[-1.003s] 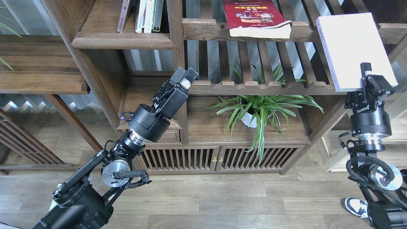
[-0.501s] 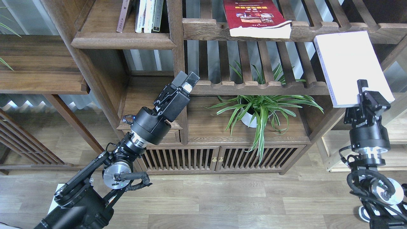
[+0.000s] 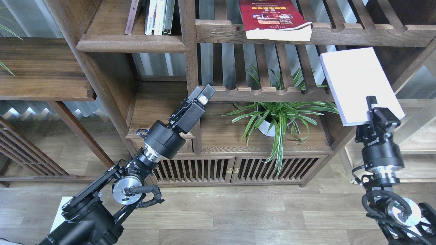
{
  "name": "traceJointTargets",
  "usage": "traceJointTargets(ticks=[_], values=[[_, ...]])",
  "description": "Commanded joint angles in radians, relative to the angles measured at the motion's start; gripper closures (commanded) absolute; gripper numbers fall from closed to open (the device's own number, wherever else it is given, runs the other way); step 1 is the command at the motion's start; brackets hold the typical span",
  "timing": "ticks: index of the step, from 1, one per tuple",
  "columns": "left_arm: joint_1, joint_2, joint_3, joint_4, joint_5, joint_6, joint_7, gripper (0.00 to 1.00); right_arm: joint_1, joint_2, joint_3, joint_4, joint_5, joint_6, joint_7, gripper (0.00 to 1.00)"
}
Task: Organize books on shelf
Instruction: 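Lower the white book toward the left gripper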
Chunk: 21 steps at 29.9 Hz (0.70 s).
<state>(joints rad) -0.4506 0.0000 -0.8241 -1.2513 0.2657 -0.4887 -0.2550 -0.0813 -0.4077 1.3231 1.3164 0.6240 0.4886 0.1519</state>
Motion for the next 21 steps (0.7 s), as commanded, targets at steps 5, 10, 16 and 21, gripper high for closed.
traceJointTargets(ticks=[5,10,16,21], values=[[0.0,0.0,0.005,0.003,-0.074,0.0,0.005,0.01,0.009,0.007,-0.051,-0.003,-0.027,0.0,-0.002,0.98],[-0.003,0.0,0.028,0.003,-0.12,0.0,0.013,0.01,0.031,0.026,-0.116,-0.008,-0.055,0.0,-0.002,0.98],[-0.002,0.0,0.051,0.003,-0.25,0.0,0.146,0.02,0.061,0.049,-0.159,-0.008,-0.064,0.0,-0.003,0.98],[-0.002,0.0,0.059,0.003,-0.284,0.0,0.194,0.02,0.081,0.052,-0.202,-0.011,-0.069,0.0,-0.003,0.98]])
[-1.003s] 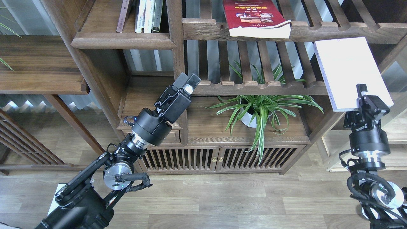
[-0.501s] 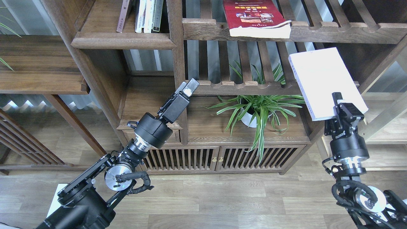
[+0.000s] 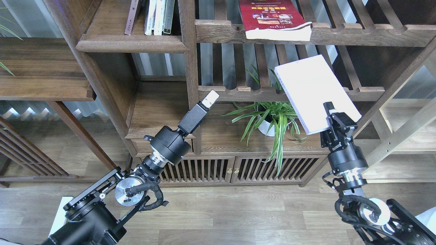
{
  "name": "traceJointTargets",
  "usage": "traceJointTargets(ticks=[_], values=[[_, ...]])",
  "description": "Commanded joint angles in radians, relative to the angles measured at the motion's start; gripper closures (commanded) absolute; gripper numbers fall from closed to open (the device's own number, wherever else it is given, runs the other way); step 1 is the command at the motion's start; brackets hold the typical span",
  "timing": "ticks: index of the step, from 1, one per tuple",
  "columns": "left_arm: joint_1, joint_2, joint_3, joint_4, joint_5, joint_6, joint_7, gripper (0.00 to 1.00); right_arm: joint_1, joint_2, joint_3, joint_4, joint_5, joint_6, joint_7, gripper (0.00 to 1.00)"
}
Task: Organize books on shelf
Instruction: 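Lower the white book toward the left gripper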
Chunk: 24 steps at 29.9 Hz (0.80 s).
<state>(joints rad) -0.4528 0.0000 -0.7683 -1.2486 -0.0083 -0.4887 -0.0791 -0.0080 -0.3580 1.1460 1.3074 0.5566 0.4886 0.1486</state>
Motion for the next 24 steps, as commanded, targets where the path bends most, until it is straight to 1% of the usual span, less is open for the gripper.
traceJointTargets(ticks=[1,5,8,10,18,21,24], values=[[0.002,0.0,0.004,0.0,-0.01,0.0,0.019,0.02,0.01,0.002,-0.035,-0.002,-0.001,0.0,0.002,0.98],[-0.001,0.0,0.007,0.021,-0.056,0.0,0.05,0.02,0.02,0.014,-0.063,-0.004,-0.009,0.0,0.0,0.98],[-0.003,0.0,0.009,0.02,-0.119,0.0,0.091,0.02,0.029,0.027,-0.081,-0.004,-0.02,0.0,0.0,0.98],[-0.004,0.0,0.009,0.021,-0.137,0.0,0.105,0.02,0.034,0.037,-0.091,-0.004,-0.024,0.0,0.0,0.98],[0.009,0.0,0.004,0.055,-0.137,0.0,0.105,0.01,0.059,0.063,-0.158,-0.004,-0.044,0.0,0.0,0.98],[0.008,0.0,0.004,0.064,-0.131,0.0,0.093,0.01,0.062,0.089,-0.161,-0.004,-0.061,0.0,0.0,0.98],[0.008,0.0,0.003,0.064,-0.13,0.0,0.101,0.01,0.072,0.099,-0.166,-0.004,-0.069,0.0,0.0,0.98]])
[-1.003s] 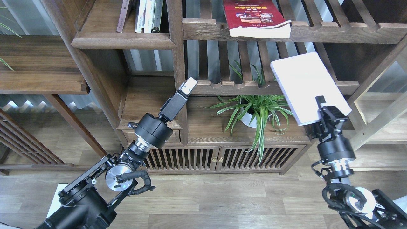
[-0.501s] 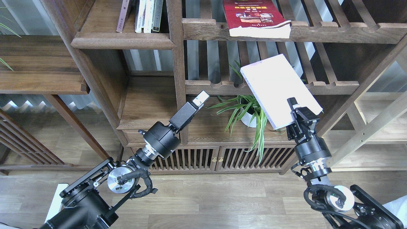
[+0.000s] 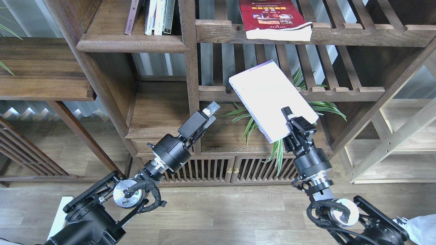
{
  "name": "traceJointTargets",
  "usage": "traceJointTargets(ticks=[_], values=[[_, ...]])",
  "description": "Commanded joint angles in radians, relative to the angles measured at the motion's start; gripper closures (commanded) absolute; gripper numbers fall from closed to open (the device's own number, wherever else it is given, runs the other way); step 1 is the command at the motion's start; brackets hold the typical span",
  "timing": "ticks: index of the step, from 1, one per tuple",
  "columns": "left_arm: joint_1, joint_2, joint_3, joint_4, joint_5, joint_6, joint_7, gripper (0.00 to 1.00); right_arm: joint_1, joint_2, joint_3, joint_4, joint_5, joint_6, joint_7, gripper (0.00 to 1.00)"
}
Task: Organize books on shelf
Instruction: 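Lower the white book toward the left gripper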
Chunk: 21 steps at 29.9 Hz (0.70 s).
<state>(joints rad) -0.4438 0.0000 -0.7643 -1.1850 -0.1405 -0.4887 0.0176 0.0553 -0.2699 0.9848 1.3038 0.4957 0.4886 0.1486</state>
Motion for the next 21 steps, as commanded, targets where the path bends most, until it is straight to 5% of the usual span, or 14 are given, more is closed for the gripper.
traceJointTargets(ticks=[1,21], values=[[-0.003,0.0,-0.001,0.002,0.004,0.0,0.007,0.01,0.014,0.012,-0.005,0.0,-0.008,0.0,0.0,0.98],[-0.006,0.0,-0.018,0.034,0.004,0.002,0.001,0.01,0.043,0.106,-0.107,0.003,-0.054,0.0,-0.001,0.98]])
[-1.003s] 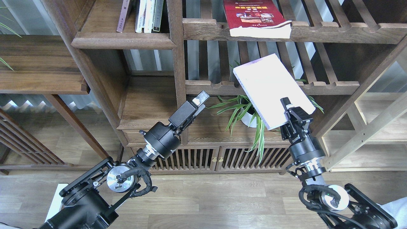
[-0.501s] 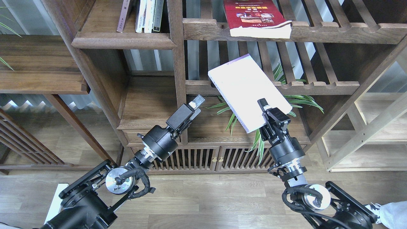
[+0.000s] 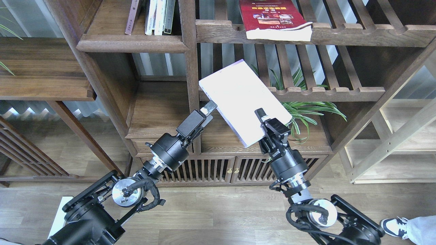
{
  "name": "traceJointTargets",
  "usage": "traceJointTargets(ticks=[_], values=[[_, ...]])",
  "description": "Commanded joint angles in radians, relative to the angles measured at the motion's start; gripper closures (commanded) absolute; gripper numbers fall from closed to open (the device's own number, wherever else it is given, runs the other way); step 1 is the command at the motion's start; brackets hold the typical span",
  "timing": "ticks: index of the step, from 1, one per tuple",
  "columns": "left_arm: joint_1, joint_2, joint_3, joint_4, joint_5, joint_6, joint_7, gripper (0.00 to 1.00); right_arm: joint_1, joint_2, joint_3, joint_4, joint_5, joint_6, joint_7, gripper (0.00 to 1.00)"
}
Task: Organize books on shelf
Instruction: 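Lower the white book toward the left gripper, then grasp the white book with the left gripper beside the right gripper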
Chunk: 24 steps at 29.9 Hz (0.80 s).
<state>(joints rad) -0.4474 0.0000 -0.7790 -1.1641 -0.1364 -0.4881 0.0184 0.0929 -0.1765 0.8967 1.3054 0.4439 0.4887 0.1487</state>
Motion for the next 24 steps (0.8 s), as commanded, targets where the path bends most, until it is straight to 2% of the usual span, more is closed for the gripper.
traceJointTargets(ticks=[1,24], values=[[-0.005,0.0,-0.003,0.021,0.0,0.002,0.0,0.01,0.008,0.017,-0.025,0.002,-0.004,0.0,-0.001,0.98],[-0.039,0.0,-0.003,0.04,-0.002,0.016,0.0,0.01,0.015,0.051,-0.076,0.003,-0.037,0.0,-0.001,0.98]])
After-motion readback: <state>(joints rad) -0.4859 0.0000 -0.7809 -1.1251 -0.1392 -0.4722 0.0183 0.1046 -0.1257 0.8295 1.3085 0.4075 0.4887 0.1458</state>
